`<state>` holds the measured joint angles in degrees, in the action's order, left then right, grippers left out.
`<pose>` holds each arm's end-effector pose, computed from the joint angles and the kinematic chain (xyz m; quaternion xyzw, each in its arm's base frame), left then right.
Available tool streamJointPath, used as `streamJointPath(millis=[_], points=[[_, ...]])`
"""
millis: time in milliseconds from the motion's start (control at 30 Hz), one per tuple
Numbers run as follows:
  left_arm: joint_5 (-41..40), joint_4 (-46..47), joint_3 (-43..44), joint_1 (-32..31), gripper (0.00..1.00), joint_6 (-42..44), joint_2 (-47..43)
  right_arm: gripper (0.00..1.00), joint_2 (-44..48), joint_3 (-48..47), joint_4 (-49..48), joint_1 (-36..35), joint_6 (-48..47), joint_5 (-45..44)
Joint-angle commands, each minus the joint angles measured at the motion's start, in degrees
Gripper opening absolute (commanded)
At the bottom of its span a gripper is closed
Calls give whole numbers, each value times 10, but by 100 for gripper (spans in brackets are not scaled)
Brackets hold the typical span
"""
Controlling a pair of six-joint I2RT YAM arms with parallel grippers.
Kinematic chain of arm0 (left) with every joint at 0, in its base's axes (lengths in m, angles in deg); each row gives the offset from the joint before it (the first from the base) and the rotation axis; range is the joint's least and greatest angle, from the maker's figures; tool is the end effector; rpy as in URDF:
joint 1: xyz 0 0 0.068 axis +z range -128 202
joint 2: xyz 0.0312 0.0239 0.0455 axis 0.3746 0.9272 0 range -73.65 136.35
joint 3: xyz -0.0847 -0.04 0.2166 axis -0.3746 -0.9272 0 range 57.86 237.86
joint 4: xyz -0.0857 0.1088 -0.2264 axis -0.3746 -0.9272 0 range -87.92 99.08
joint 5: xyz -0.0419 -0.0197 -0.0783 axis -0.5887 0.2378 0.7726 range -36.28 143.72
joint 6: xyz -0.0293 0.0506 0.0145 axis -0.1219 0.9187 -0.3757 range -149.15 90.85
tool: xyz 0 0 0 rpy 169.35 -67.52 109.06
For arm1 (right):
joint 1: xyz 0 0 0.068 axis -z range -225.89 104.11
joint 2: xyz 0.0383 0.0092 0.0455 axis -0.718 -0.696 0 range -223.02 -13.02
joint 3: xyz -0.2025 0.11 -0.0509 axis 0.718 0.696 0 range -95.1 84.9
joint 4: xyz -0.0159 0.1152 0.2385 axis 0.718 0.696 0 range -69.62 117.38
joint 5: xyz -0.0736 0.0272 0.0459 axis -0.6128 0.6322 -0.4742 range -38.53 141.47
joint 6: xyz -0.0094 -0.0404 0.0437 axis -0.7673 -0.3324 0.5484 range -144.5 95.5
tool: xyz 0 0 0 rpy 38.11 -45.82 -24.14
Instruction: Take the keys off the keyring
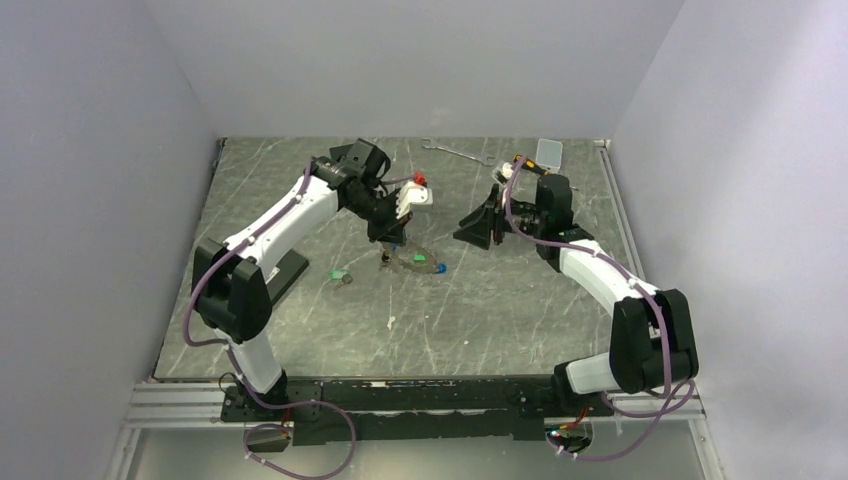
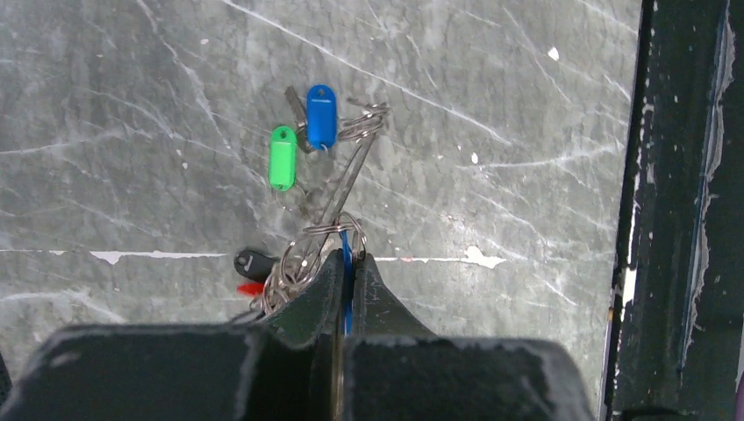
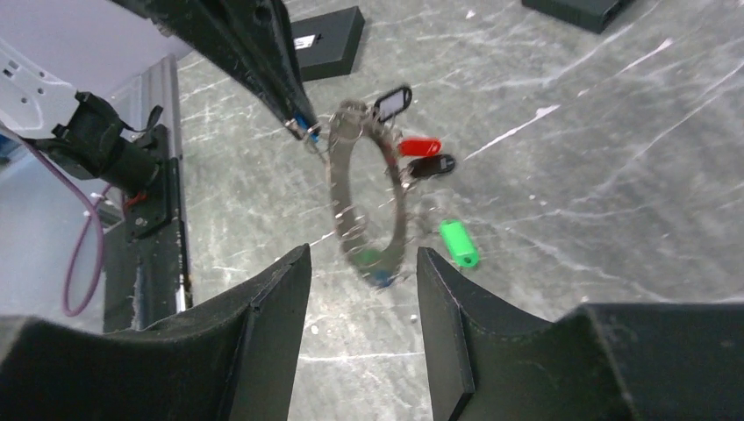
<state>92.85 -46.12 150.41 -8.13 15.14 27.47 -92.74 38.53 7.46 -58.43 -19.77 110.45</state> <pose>0.3031 -0.2087 0.2598 0.6155 0.6849 -0.2973 0.2525 0.2960 0.1049 0.2150 -0.3289 0.6941 0.4742 0.4303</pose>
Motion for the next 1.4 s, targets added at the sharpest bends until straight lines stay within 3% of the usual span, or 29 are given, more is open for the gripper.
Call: streamJointPath(millis=[0, 267, 467, 833, 1133, 1367], points=[[14, -19, 2, -18, 0, 76, -63, 51, 27, -43, 19, 8, -73, 28], [-84, -113, 42, -54, 0, 202, -73, 50, 33, -43, 1, 8, -73, 52], [-160, -44, -17, -81, 0, 309, -136, 50, 41, -49, 5, 8, -77, 63], [-156, 158, -180, -122, 0, 446, -266, 48, 49, -37, -31, -7, -48, 92], [-134, 175, -205, -139, 0, 495, -290, 46, 47, -44, -33, -26, -19, 130], [-130, 156, -191, -140, 0, 494, -278, 42, 45, -87, 111, -58, -134, 137]])
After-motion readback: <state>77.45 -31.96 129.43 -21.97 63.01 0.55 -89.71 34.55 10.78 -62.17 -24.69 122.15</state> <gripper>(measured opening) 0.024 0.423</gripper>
